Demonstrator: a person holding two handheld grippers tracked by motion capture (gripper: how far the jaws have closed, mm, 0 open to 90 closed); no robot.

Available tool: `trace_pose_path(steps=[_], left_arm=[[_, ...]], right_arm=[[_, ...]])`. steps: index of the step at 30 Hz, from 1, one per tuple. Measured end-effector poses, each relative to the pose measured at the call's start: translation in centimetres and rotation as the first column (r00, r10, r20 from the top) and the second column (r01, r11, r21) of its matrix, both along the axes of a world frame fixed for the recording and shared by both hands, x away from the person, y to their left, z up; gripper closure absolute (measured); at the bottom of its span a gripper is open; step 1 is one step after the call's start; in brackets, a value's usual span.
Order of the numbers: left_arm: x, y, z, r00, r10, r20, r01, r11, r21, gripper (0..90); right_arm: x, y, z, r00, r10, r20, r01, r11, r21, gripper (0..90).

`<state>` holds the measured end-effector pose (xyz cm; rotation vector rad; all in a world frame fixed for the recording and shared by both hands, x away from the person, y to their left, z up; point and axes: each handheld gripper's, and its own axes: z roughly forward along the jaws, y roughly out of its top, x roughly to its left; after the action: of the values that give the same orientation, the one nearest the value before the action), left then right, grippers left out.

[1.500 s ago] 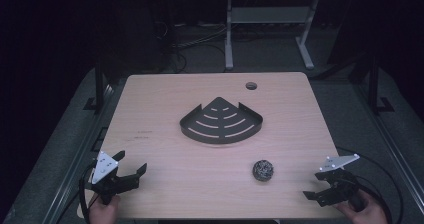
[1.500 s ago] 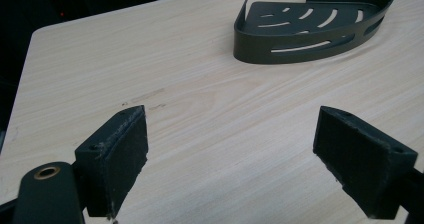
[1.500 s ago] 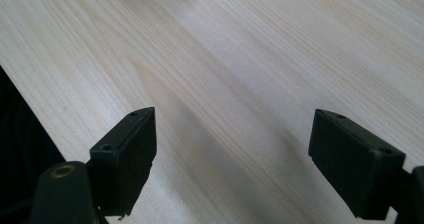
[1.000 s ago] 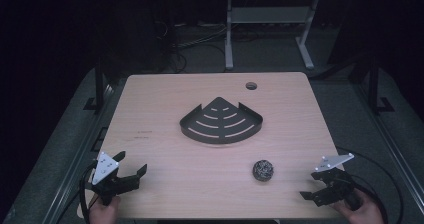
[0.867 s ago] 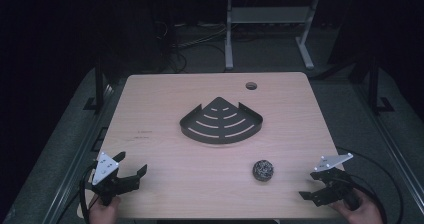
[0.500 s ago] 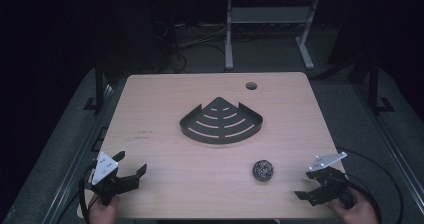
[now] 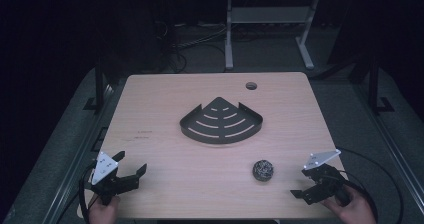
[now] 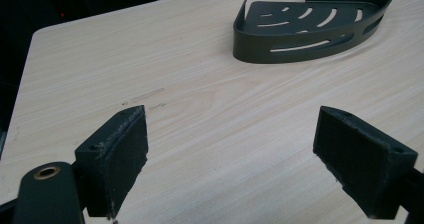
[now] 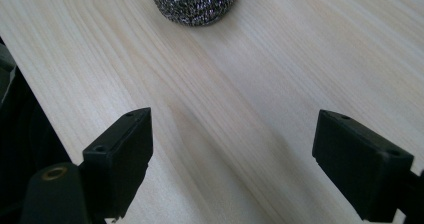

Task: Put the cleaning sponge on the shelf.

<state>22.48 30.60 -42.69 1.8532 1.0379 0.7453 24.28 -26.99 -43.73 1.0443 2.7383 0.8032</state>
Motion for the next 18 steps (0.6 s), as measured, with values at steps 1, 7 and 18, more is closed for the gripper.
trace_pose_path(steps=[1,7,18], left_arm=[[0.0,0.0,0.0,1.0,-0.003,0.001,0.003,1.0,0.002,13.8],[0.0,-0.1,0.0,1.0,-0.004,0.001,0.004,1.0,0.003,13.7],[0.0,0.0,0.1,1.0,-0.004,0.002,0.004,1.0,0.005,13.8]], right_arm=[[0.0,0.1,0.2,1.0,0.007,0.003,-0.007,1.0,0.001,16.0],[0.1,0.2,0.7,0.9999,0.011,0.005,-0.011,0.9999,-0.003,16.0],[1.1,1.5,1.3,0.9988,0.049,0.003,-0.049,0.9986,-0.017,15.5]])
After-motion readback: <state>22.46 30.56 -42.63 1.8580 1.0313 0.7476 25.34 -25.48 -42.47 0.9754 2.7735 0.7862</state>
